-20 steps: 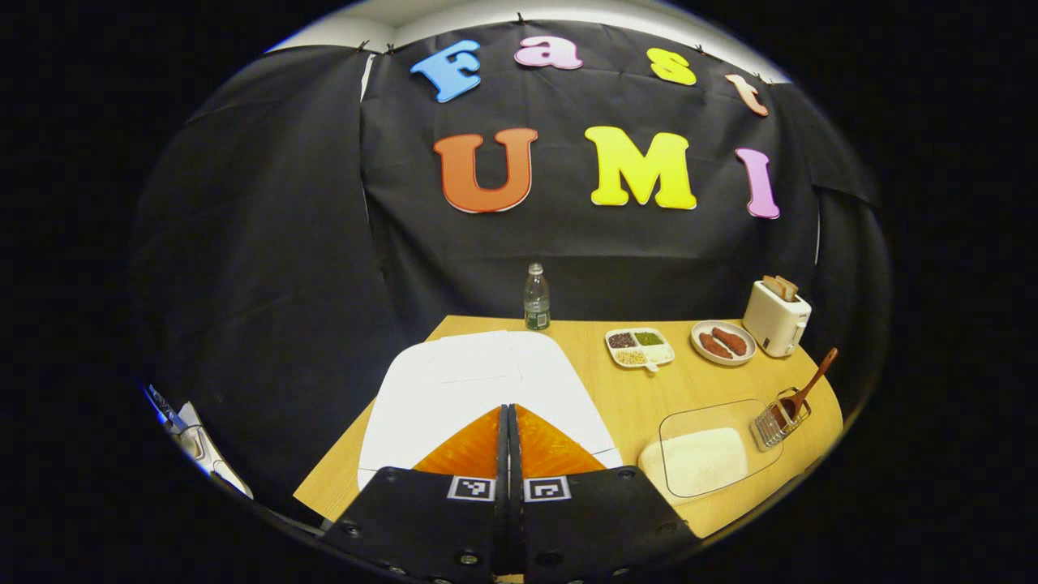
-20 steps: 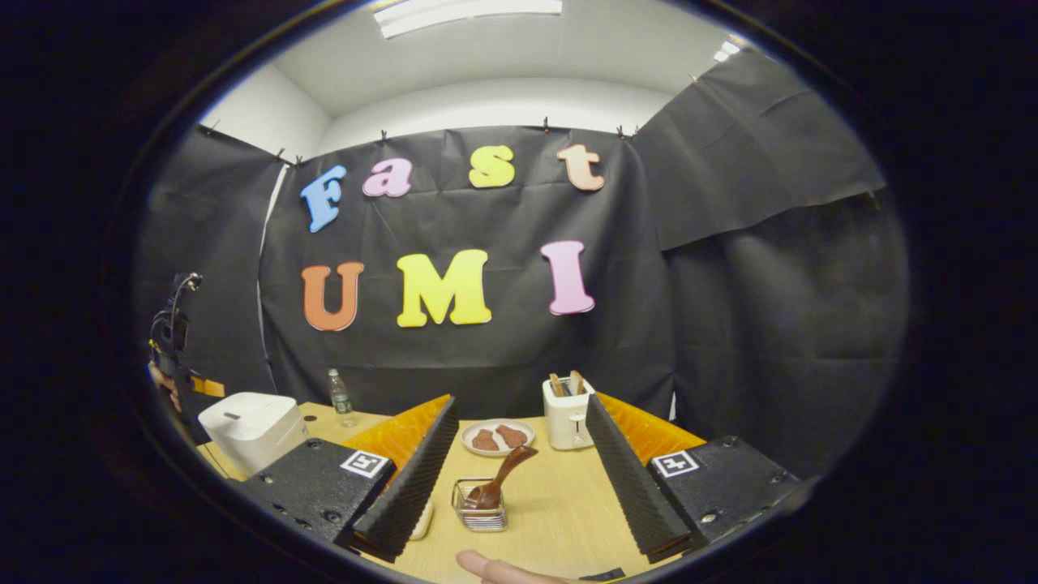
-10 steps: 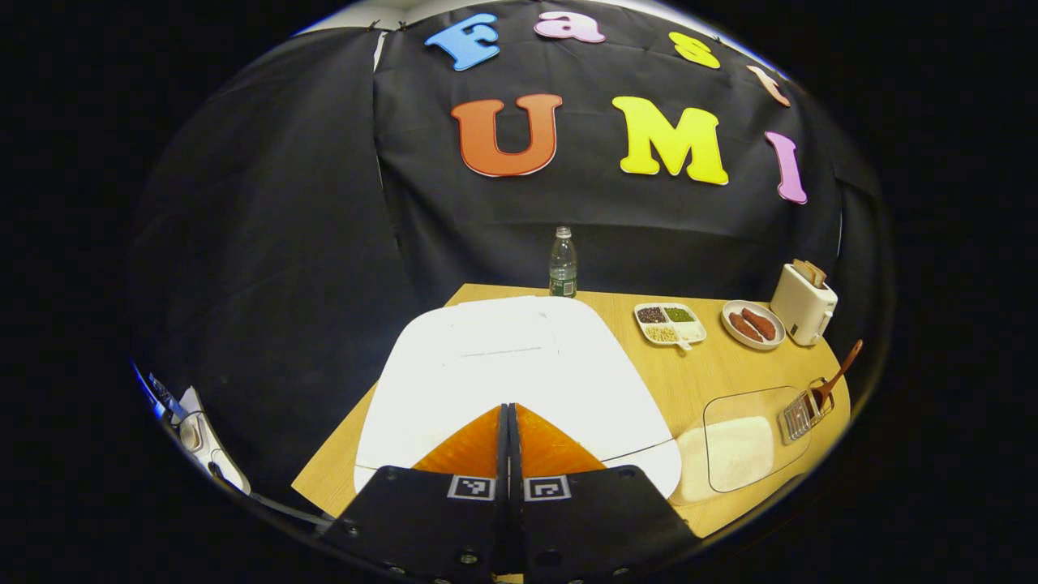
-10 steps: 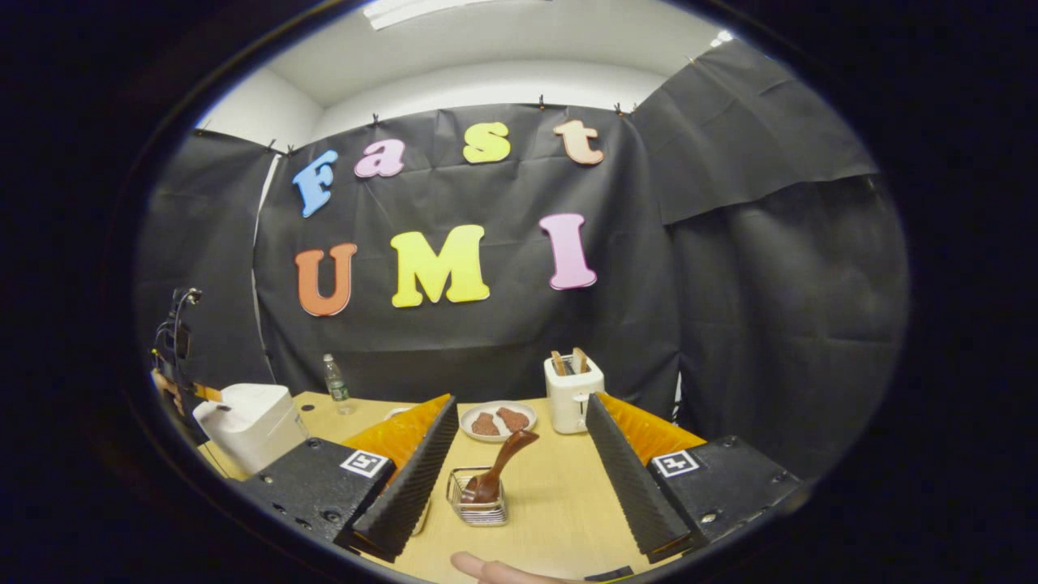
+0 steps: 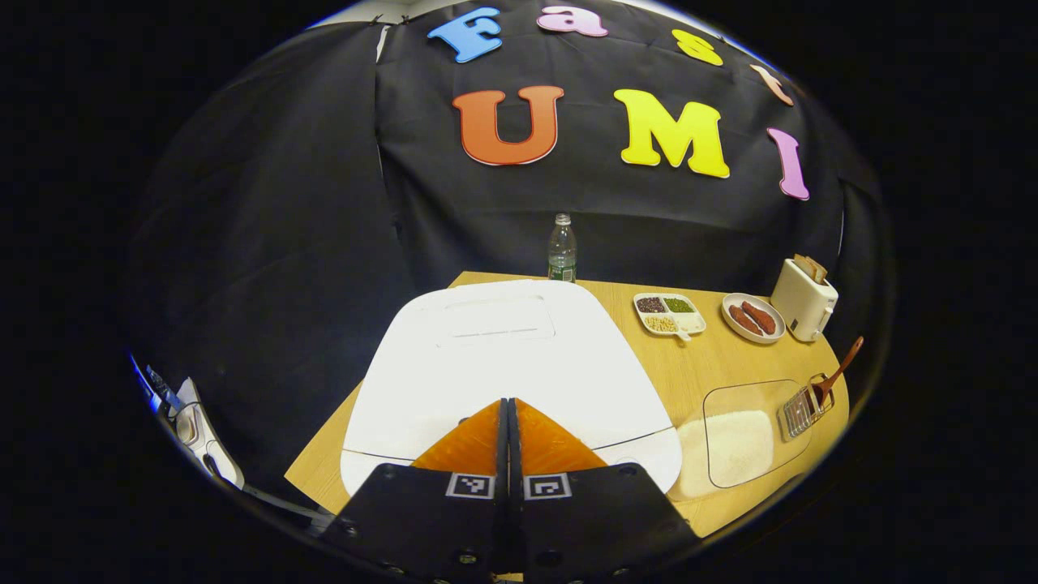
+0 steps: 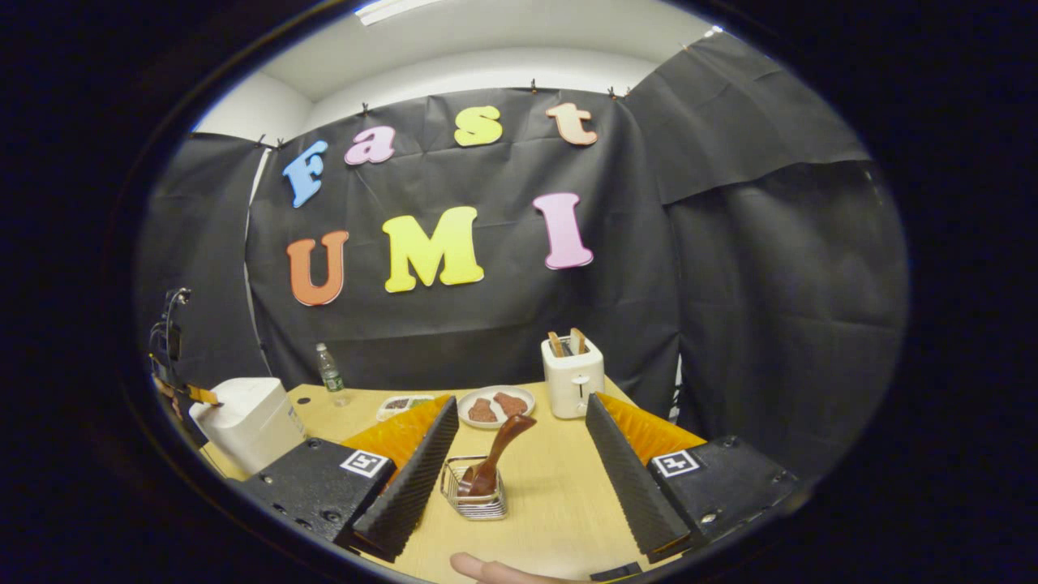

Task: Close the left gripper, press the button to open the rice cooker; take a wooden spoon from the chopstick holder with the right hand, scoop a spoonful of rice and pour it into the rice cooker, then put the wooden spoon back into the chopstick holder.

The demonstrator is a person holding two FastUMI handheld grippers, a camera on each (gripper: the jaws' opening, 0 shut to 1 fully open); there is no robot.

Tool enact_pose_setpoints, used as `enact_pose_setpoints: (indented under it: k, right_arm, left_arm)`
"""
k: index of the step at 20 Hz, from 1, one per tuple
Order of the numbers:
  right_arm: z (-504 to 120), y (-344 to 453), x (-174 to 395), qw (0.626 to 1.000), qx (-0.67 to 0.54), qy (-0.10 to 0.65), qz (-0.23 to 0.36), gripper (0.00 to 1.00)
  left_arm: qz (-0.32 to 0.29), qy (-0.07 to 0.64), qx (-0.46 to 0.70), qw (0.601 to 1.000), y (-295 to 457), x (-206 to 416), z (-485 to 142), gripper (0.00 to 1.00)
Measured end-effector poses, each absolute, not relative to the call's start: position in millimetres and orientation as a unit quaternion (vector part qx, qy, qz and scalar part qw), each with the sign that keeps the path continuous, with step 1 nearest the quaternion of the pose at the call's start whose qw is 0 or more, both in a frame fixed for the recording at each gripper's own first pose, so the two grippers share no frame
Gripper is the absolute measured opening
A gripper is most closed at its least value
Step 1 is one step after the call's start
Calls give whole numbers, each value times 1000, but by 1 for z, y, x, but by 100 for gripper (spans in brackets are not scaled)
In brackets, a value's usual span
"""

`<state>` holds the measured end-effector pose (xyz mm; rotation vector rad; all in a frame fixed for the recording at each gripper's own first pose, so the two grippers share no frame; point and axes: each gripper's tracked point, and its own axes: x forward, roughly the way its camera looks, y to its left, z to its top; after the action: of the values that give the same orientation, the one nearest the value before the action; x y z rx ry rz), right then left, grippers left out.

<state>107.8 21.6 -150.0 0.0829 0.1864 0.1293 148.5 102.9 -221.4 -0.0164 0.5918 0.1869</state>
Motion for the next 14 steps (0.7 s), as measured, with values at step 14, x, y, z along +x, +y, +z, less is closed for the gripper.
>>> enact_pose_setpoints:
  k: [14]
  right_arm:
    - [-141,27,75,992,20,100,71,99]
  left_arm:
    - [99,219,-7,971,107,147,-180,0]
